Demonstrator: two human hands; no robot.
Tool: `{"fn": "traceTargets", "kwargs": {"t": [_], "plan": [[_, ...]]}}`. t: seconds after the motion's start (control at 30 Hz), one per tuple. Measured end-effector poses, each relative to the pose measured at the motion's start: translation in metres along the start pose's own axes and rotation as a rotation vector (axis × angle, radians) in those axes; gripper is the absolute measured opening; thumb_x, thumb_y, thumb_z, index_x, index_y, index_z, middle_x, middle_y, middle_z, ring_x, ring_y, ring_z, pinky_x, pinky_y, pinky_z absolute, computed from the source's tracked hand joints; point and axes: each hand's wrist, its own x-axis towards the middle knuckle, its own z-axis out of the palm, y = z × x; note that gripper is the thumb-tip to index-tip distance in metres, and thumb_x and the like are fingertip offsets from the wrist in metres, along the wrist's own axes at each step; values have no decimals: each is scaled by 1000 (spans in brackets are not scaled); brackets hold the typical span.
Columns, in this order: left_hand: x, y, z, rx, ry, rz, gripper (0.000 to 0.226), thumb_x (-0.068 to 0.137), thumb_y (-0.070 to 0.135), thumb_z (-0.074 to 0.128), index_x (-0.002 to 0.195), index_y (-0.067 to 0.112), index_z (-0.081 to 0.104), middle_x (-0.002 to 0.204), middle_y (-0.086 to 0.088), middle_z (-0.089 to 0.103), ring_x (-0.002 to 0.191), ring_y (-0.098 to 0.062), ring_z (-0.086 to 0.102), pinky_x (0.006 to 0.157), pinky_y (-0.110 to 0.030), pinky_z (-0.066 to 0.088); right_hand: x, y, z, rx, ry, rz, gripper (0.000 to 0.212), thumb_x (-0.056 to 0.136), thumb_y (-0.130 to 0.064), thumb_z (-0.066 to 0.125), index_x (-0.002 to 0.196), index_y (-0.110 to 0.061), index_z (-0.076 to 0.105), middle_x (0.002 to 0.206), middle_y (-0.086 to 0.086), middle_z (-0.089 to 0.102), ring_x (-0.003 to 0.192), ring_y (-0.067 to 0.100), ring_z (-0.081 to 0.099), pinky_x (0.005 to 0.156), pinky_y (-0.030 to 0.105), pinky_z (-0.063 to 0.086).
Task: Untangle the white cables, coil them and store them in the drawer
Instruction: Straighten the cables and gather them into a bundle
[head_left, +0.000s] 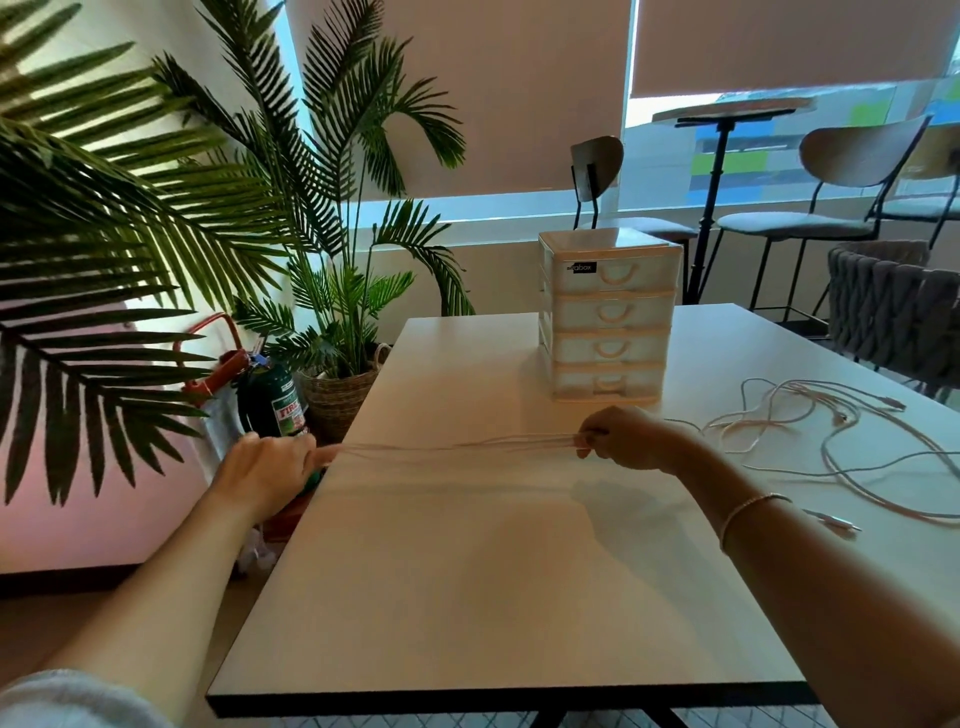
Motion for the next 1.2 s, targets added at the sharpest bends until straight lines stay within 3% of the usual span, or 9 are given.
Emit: {"fn": "traceTargets", "kwargs": {"t": [0.17, 0.33, 0.47, 0.53, 0.63, 0.87, 1.0, 1.13, 1.2], "plan": [[8, 27, 2, -159, -55, 30, 30, 98, 31, 32, 102, 14, 56, 111, -6, 62, 102, -22, 55, 91, -36, 37, 3, 0, 0, -32, -20, -14, 25, 96, -15, 44, 96, -11, 68, 69, -7, 51, 59, 7, 43, 54, 18, 35], [39, 146, -25, -543, -99, 264, 38, 100, 34, 29, 108, 9, 56, 113, -13, 60, 105, -30, 55, 89, -37, 42, 5, -9, -1, -52, -16, -71, 25, 96, -16, 44, 98, -9, 68, 70, -8, 50, 61, 6, 42, 56, 18, 35], [46, 213, -32, -670, -276, 302, 36, 100, 32, 27, 106, 14, 58, 110, -14, 62, 99, -30, 56, 83, -33, 41, 2, -12, -5, -114, 11, -113, 27, 96, -16, 42, 104, -8, 67, 81, -5, 55, 69, 7, 45, 61, 17, 37], [47, 219, -29, -735, -294, 285, 34, 101, 30, 28, 101, 14, 59, 100, -10, 62, 90, -26, 56, 76, -29, 39, 2, -10, -5, -112, 22, -111, 25, 96, -20, 45, 105, -8, 65, 82, -2, 60, 69, 8, 49, 63, 20, 41], [46, 216, -21, -724, -268, 284, 26, 100, 25, 32, 93, 16, 55, 92, -10, 59, 84, -26, 55, 71, -29, 37, 0, -4, -5, 72, -28, -75, 17, 92, -23, 54, 95, -9, 63, 68, -4, 62, 53, 6, 47, 50, 18, 39], [46, 212, -13, -739, -167, 284, 23, 98, 15, 39, 100, 6, 61, 107, -8, 67, 104, -24, 59, 82, -25, 37, -7, 28, -22, -43, -122, -28, 22, 90, -10, 45, 71, -20, 50, 67, -6, 63, 50, 9, 50, 51, 19, 37], [48, 201, -2, -716, -162, 260, 21, 97, 14, 40, 97, 8, 60, 111, -7, 67, 107, -24, 59, 87, -28, 40, -16, 66, -53, -143, -130, 68, 30, 90, -3, 45, 69, -22, 56, 66, -5, 59, 52, 7, 46, 49, 14, 36], [47, 202, 0, -697, -136, 234, 19, 96, 13, 40, 95, 11, 59, 112, -3, 66, 107, -24, 59, 87, -30, 42, -14, 101, -77, -408, 1, 196, 20, 87, -8, 53, 75, -23, 63, 88, 3, 67, 68, 9, 55, 63, 16, 41], [47, 200, 2, -694, -119, 222, 18, 95, 12, 41, 95, 11, 59, 113, -3, 66, 107, -25, 59, 86, -30, 41, -15, 117, -86, -654, 125, 334, 11, 86, -21, 56, 87, -28, 64, 103, 1, 64, 90, 15, 54, 81, 29, 41]]}}
